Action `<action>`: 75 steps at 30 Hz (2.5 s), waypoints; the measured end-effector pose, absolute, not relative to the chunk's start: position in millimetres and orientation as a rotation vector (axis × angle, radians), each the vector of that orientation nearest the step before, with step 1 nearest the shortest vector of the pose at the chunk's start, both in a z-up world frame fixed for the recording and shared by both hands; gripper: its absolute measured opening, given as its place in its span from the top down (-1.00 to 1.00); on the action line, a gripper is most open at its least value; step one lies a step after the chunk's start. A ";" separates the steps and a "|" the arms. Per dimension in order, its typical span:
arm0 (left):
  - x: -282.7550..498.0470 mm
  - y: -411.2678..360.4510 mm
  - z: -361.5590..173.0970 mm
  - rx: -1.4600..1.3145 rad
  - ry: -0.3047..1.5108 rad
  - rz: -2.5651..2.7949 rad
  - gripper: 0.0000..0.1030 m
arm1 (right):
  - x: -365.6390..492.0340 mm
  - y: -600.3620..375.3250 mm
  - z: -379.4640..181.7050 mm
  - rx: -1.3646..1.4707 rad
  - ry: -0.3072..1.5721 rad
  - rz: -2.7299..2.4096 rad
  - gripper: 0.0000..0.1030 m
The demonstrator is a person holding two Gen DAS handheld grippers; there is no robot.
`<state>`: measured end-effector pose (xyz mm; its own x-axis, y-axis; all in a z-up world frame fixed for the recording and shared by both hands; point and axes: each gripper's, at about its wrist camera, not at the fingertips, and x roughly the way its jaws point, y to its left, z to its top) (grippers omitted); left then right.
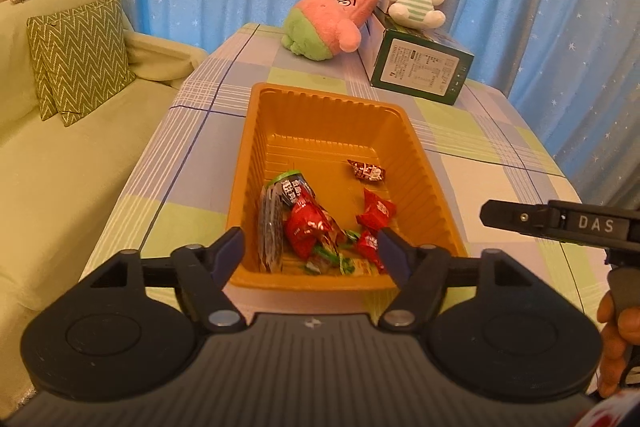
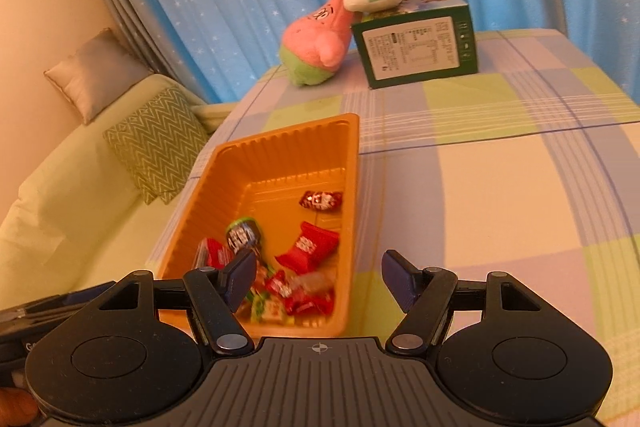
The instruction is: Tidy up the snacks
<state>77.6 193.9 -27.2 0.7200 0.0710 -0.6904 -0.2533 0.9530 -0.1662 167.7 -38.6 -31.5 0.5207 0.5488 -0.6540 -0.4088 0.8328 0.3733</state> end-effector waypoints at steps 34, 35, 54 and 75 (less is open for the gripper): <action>-9.5 150.6 26.8 -0.208 0.711 0.239 -0.99 | 78.3 -91.5 30.3 0.136 0.759 0.553 -0.35; -11.4 149.1 27.7 -0.203 0.712 0.241 -0.99 | 76.1 -92.8 31.2 0.134 0.755 0.551 -0.35; -39.1 124.4 38.6 -0.181 0.708 0.232 -0.99 | 37.4 -110.8 37.0 0.085 0.741 0.536 -0.35; -55.3 95.2 36.9 -0.134 0.725 0.233 -0.99 | 7.5 -130.4 32.6 0.042 0.744 0.504 -0.35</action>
<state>-55.3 95.2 36.9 0.7246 0.1640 -0.6694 -0.2562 0.9658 -0.0407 7.5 -130.4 32.6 0.6223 0.4536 -0.6379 -0.4243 0.8803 0.2120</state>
